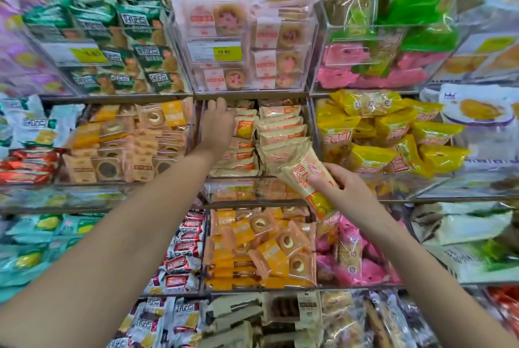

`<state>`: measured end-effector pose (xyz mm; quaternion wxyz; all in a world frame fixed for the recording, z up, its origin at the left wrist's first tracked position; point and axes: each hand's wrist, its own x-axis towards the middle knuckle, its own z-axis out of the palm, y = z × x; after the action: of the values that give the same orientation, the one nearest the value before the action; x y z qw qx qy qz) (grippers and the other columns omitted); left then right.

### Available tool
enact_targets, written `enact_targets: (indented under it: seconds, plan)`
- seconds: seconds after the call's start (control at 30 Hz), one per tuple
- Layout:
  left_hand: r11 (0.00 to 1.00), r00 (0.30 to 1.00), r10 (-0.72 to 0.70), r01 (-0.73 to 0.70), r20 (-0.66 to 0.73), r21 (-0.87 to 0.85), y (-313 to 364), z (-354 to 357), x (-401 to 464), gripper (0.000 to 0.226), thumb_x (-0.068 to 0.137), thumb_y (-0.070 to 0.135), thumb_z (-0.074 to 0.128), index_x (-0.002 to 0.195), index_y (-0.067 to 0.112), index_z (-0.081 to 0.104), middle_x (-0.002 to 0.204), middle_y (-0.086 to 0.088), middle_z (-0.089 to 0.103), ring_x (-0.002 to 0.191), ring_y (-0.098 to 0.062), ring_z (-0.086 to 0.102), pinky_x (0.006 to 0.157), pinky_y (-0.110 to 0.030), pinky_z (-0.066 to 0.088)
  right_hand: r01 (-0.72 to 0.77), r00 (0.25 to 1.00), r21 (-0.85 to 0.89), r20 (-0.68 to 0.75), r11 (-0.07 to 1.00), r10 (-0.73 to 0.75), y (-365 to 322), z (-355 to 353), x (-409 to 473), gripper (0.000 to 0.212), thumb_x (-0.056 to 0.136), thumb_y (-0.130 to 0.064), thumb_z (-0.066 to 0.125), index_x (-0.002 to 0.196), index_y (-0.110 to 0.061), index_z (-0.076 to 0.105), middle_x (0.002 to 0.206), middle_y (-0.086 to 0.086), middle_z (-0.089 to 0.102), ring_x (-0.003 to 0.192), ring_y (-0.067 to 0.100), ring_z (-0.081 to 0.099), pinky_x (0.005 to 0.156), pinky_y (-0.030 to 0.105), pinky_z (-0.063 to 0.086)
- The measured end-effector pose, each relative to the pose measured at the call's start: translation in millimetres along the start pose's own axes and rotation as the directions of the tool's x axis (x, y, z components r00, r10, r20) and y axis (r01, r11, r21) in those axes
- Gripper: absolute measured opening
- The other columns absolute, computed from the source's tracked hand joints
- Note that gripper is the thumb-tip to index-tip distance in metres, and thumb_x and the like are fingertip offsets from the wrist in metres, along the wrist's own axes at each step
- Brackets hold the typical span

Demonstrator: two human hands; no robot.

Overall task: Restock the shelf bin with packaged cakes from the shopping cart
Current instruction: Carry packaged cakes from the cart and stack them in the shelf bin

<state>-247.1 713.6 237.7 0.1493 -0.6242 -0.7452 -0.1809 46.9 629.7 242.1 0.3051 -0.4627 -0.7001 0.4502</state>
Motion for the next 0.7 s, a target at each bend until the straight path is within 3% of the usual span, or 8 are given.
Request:
enact_targets:
  seconds: [0.13,0.27,0.33,0.43,0.53,0.6,0.7]
  plan:
    - [0.946,0.981,-0.174,0.192,0.089,-0.263,5,0,-2,0.025,0.093,0.003,0.042,0.114,-0.002,0.056,0.124,-0.022,0.045,0.108,-0.040,0.050,0.090,-0.043,0.041,-0.026,1.000,0.002,0.001,1.000,0.025,4,-3,-2,0.044,0.087,-0.042,0.060,0.127,-0.023,0.055,0.102,-0.009,0.067,0.072,-0.003,0.067,0.052,0.011,0.047]
    - [0.898,0.993,-0.111,0.114,0.031,-0.425,25,-16,-27,0.028,0.094,0.010,0.047,0.121,0.005,0.052,0.126,-0.012,0.048,0.119,-0.027,0.046,0.099,-0.032,0.037,0.011,1.000,-0.080,0.015,0.997,-0.010,4,-4,-4,0.045,0.085,-0.044,0.062,0.125,-0.027,0.054,0.105,-0.013,0.065,0.078,-0.005,0.064,0.055,0.011,0.048]
    - [0.778,0.996,-0.064,0.087,0.059,-0.622,42,-33,-52,0.027,0.095,0.026,0.047,0.119,0.019,0.054,0.123,0.000,0.051,0.117,-0.015,0.048,0.097,-0.026,0.039,0.041,0.999,-0.116,0.035,0.992,-0.037,0,-3,-4,0.051,0.083,-0.046,0.063,0.129,-0.029,0.051,0.107,-0.016,0.062,0.081,-0.006,0.063,0.058,0.013,0.050]
    - [0.437,0.935,0.185,0.196,0.301,-0.878,64,-62,-92,0.035,0.082,0.067,0.042,0.111,0.048,0.049,0.121,0.016,0.054,0.108,-0.001,0.055,0.087,-0.023,0.050,0.121,0.991,-0.122,0.064,0.985,-0.114,-11,0,-5,0.058,0.079,-0.048,0.066,0.131,-0.030,0.048,0.109,-0.017,0.059,0.085,-0.011,0.060,0.061,0.011,0.050]
    - [0.389,0.849,0.362,0.238,0.386,-0.890,69,-76,-114,0.062,0.069,0.080,0.048,0.124,0.055,0.034,0.136,0.010,0.043,0.117,-0.003,0.051,0.092,-0.027,0.049,0.204,0.977,-0.097,0.088,0.974,-0.196,-26,5,-6,0.060,0.077,-0.050,0.065,0.131,-0.037,0.044,0.109,-0.024,0.054,0.090,-0.011,0.058,0.063,0.012,0.052]
    - [0.359,0.859,0.339,0.260,0.385,-0.896,63,-81,-116,0.067,0.067,0.072,0.057,0.126,0.051,0.033,0.133,0.006,0.047,0.111,-0.002,0.055,0.087,-0.023,0.051,0.225,0.972,-0.080,0.082,0.971,-0.218,-36,10,-7,0.066,0.074,-0.056,0.064,0.133,-0.037,0.041,0.107,-0.028,0.050,0.092,-0.009,0.057,0.066,0.012,0.052]
    - [0.243,0.909,0.211,0.307,0.359,-0.920,54,-87,-112,0.048,0.064,0.061,0.062,0.109,0.055,0.044,0.115,0.007,0.057,0.096,-0.004,0.064,0.078,-0.024,0.055,0.185,0.978,-0.009,0.098,0.983,-0.184,-43,14,-6,0.087,0.066,-0.068,0.058,0.141,-0.034,0.031,0.127,-0.018,0.047,0.109,0.005,0.056,0.081,0.022,0.055]
